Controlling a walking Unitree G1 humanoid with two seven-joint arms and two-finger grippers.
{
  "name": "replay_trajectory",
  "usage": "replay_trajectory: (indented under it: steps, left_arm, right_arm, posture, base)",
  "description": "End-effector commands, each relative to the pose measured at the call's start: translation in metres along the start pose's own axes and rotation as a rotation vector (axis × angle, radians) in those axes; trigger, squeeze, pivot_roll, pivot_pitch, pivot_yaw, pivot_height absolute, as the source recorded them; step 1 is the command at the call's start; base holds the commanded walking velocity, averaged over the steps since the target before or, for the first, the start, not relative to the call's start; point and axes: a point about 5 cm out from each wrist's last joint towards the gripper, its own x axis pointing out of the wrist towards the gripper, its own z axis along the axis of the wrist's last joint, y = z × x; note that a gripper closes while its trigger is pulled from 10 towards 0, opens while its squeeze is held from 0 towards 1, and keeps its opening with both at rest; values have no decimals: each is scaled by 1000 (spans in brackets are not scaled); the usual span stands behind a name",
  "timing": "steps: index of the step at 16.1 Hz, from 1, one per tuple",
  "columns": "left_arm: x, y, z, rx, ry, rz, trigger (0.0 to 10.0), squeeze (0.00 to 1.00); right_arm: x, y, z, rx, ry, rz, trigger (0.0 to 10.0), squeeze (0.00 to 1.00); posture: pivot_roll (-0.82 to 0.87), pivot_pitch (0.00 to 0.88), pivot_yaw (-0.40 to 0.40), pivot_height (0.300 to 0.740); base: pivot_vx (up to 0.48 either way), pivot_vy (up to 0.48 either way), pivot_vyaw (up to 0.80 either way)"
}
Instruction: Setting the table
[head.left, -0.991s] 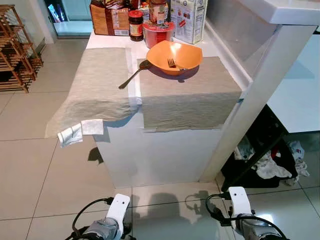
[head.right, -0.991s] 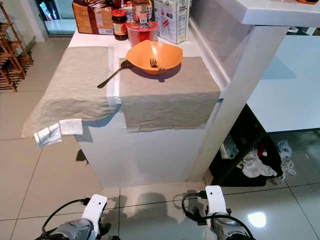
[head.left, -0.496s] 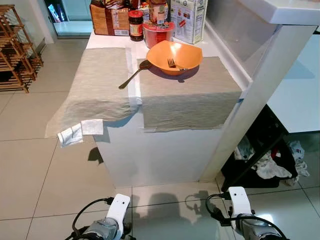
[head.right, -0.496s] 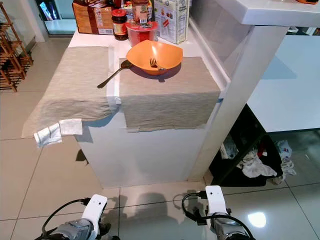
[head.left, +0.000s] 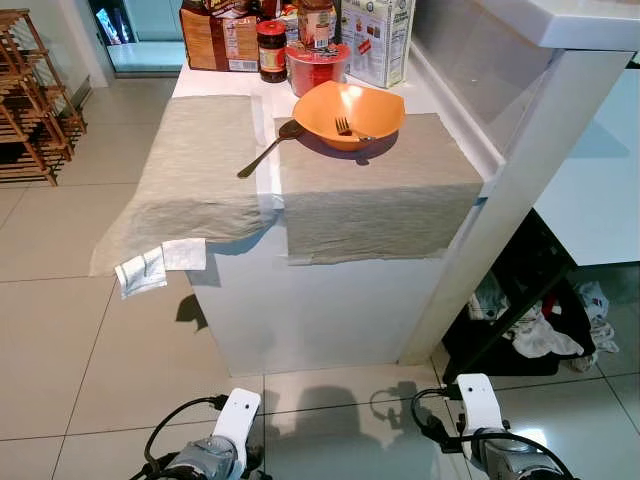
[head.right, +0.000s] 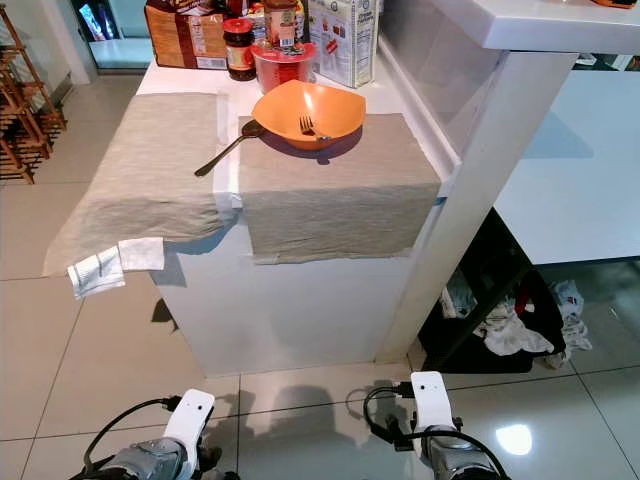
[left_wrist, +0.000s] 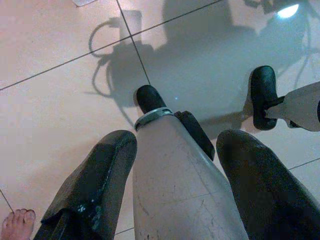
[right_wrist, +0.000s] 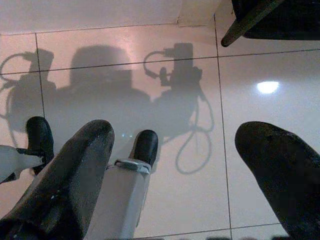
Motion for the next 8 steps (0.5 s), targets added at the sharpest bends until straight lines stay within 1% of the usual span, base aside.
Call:
replay_trajectory:
  steps: [1,8]
  left_arm:
    - [0,0,-2,10,2,-4,10000,0]
    - [0,-1,-3,15,6,-6,10000,0]
  right_arm:
    - [-1,-1,-5,-9,16,-6,10000,0]
    - [-1,-2,-7,-10,22,-8,10000,0]
  posture:
    - [-65,0,-9,740]
    - [-66,0,-12,740]
  base:
    - [0,0,0]
    - [0,0,0]
